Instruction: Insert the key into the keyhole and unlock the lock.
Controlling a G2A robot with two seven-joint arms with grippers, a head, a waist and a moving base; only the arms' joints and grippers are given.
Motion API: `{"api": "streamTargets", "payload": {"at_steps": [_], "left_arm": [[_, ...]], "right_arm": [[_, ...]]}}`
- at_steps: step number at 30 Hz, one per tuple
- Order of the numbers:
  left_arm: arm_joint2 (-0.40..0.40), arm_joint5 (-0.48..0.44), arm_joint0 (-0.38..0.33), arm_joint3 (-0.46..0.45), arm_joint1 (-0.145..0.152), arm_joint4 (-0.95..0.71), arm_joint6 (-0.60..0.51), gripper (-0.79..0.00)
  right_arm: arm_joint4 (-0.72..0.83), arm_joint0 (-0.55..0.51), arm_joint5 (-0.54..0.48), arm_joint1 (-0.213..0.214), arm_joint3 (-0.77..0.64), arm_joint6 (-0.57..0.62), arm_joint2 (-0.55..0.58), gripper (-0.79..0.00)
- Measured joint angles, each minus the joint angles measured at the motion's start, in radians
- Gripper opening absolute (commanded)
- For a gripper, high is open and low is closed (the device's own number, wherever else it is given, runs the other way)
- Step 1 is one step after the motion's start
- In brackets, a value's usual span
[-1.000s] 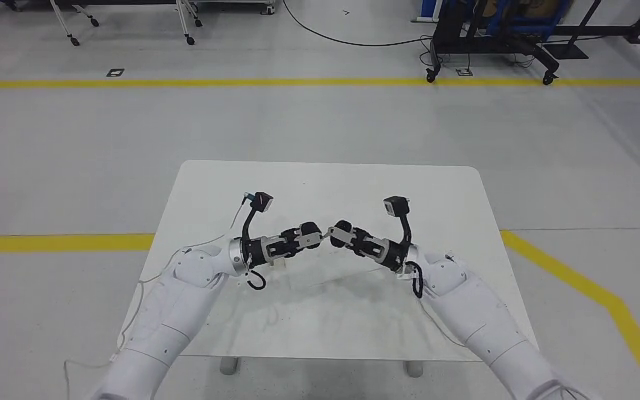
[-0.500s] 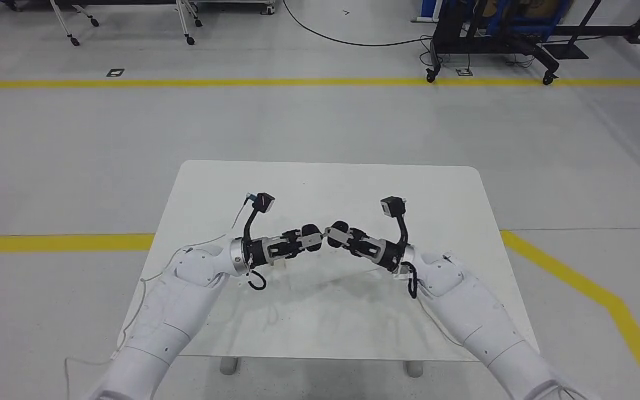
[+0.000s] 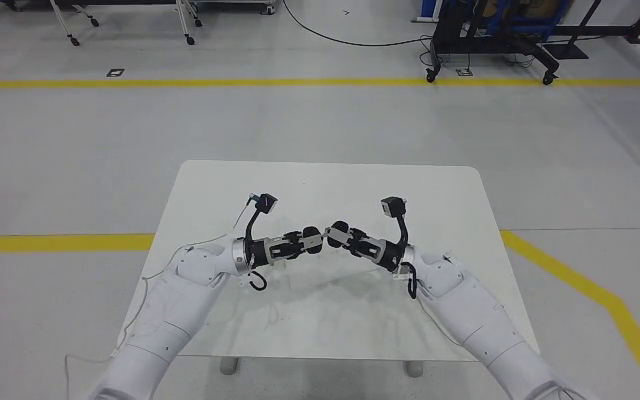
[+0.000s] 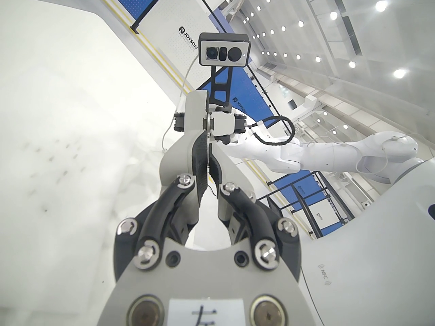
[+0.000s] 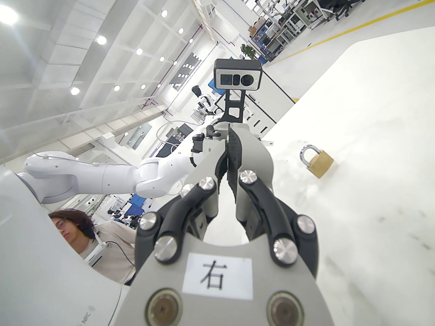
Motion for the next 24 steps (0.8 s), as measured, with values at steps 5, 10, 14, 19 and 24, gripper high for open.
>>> {"api": "streamTargets", "payload": {"at_steps": [5, 10, 14, 19, 24], "left_arm": [[0.0, -0.001, -0.002, 0.006, 0.002, -0.004, 0.007, -0.785], [0.002, 0.0, -0.003, 0.007, 0.003, -0.007, 0.01, -0.785], [0.004, 0.003, -0.005, 0.008, 0.004, -0.005, 0.012, -0.785], [0.012, 0.019, -0.015, 0.012, 0.006, 0.01, -0.011, -0.785], [0.03, 0.039, -0.029, 0.019, 0.005, 0.052, -0.025, -0.785]], "right_arm": [[-0.01, -0.002, -0.001, 0.004, 0.002, 0.026, 0.008, -0.77], [-0.02, -0.007, 0.004, 0.009, 0.004, 0.047, 0.017, -0.434], [-0.023, -0.01, 0.002, 0.015, 0.008, 0.061, 0.031, -0.425], [-0.077, -0.007, 0.026, 0.025, 0.009, 0.09, 0.048, -0.443], [-0.085, -0.015, 0.042, 0.031, -0.006, 0.1, 0.061, -0.496]]}}
